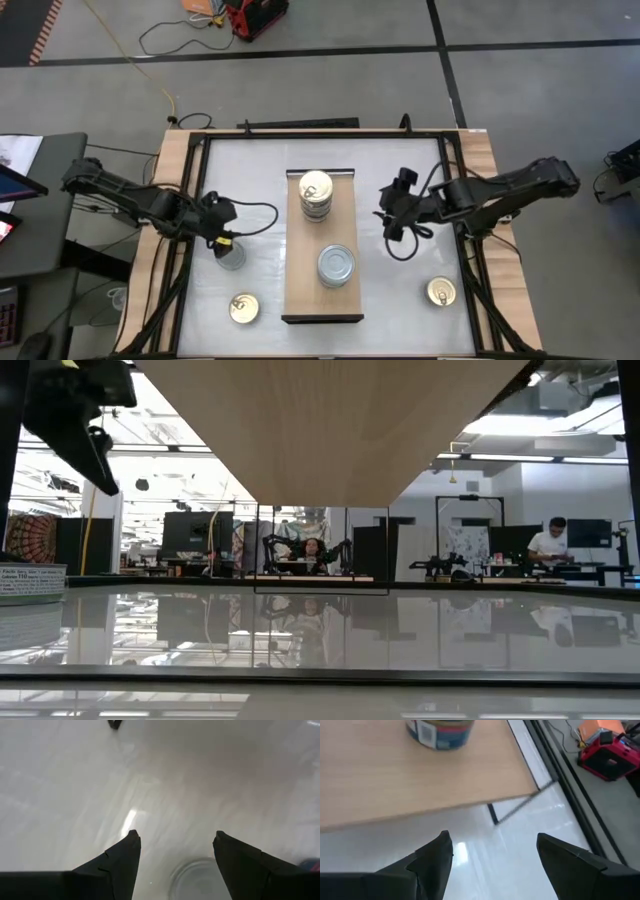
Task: Stack canned seafood by type on shelf
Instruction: Stack the blue tuna can on top of the stacked blue tuna cans on the shelf
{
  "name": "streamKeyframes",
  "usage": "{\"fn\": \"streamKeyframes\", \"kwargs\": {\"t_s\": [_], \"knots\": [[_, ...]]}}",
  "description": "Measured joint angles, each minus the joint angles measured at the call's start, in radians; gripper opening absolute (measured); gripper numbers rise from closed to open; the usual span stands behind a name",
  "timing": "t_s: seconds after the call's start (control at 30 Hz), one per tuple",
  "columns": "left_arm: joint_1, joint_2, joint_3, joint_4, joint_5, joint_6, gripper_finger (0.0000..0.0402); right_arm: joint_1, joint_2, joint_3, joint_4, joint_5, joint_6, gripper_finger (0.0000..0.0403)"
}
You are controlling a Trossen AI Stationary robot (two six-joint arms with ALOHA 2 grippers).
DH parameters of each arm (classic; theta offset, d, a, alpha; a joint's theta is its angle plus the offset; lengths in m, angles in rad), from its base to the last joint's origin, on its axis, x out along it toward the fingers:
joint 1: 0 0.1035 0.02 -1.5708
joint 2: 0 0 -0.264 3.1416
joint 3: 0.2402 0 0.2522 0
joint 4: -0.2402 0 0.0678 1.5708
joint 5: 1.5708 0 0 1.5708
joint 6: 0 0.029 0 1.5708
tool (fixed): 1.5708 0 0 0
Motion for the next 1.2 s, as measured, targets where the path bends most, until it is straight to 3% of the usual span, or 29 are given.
{"fn": "streamKeyframes", "kwargs": {"t_s": [0.2,0.33,0.47,0.63,0.87,1.2], "knots": [[0.037,-0.001,-0.024,-0.017,0.044,0.015,0.0238,0.014,0.000,-0.146,0.247,0.000,-0.007,0.0315],[0.074,0.004,-0.110,0.024,0.194,-0.003,0.0238,0.035,0.000,-0.244,0.439,0.001,-0.010,0.0315],[0.049,0.011,-0.177,0.272,0.377,-0.019,0.0238,0.051,0.000,-0.316,0.565,0.022,-0.008,0.0315],[-0.068,0.080,-0.179,0.418,0.381,-0.089,0.0238,0.065,0.000,-0.344,0.571,0.116,0.039,0.0315],[-0.268,0.278,-0.148,0.561,0.354,-0.129,0.0238,0.083,-0.065,-0.344,0.470,0.179,0.093,0.0315],[-0.328,0.479,-0.046,0.523,0.283,-0.109,0.0238,0.095,-0.146,-0.344,0.452,0.237,0.113,0.0315]]}}
